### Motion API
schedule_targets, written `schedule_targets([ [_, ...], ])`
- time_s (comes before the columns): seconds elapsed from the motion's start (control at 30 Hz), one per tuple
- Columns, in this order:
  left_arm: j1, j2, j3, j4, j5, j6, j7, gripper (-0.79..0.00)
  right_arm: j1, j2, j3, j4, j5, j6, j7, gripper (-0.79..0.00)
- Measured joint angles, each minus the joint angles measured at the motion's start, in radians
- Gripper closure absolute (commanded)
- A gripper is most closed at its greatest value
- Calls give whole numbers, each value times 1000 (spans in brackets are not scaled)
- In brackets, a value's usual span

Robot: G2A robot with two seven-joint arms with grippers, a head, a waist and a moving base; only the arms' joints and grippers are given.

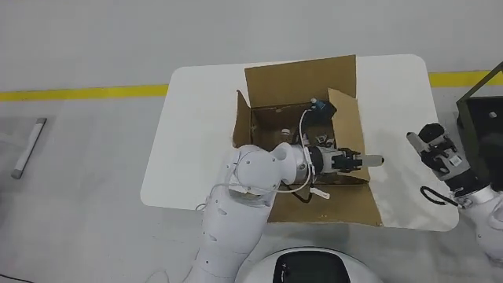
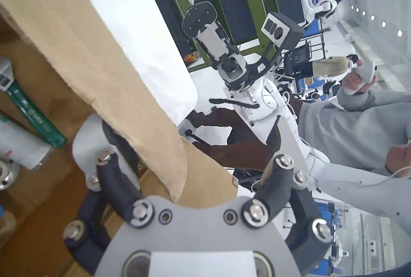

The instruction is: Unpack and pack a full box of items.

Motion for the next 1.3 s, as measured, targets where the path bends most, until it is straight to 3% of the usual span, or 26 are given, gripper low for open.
schedule_targets([
  [0.37, -133, -32, 233, 150, 190, 0, 182, -785, -65, 8, 158, -3, 385, -42, 173, -785],
  [0.67, -176, -58, 330, 253, 236, 22, 255, -785, -76, 7, 200, -39, 342, 0, 194, -785],
  [0.7, -178, -59, 336, 258, 238, 22, 257, -785, -72, 7, 201, -41, 341, 1, 201, -736],
  [0.77, -182, -63, 346, 268, 241, 23, 261, -785, -59, 8, 197, -42, 347, 4, 228, -551],
  [0.83, -186, -65, 350, 276, 244, 25, 262, -785, -41, 10, 189, -42, 352, 3, 256, -542],
  [0.93, -188, -66, 350, 285, 249, 32, 261, -785, -13, 12, 171, -42, 356, 1, 286, -591],
  [1.17, -186, -65, 331, 272, 250, 49, 249, -785, 52, 14, 110, -42, 341, 16, 348, -563],
  [1.23, -181, -64, 329, 261, 247, 47, 240, -785, 75, 14, 83, -31, 346, 29, 371, -511],
  [1.3, -177, -63, 328, 251, 244, 42, 230, -785, 95, 14, 61, -18, 346, 40, 388, -400],
])
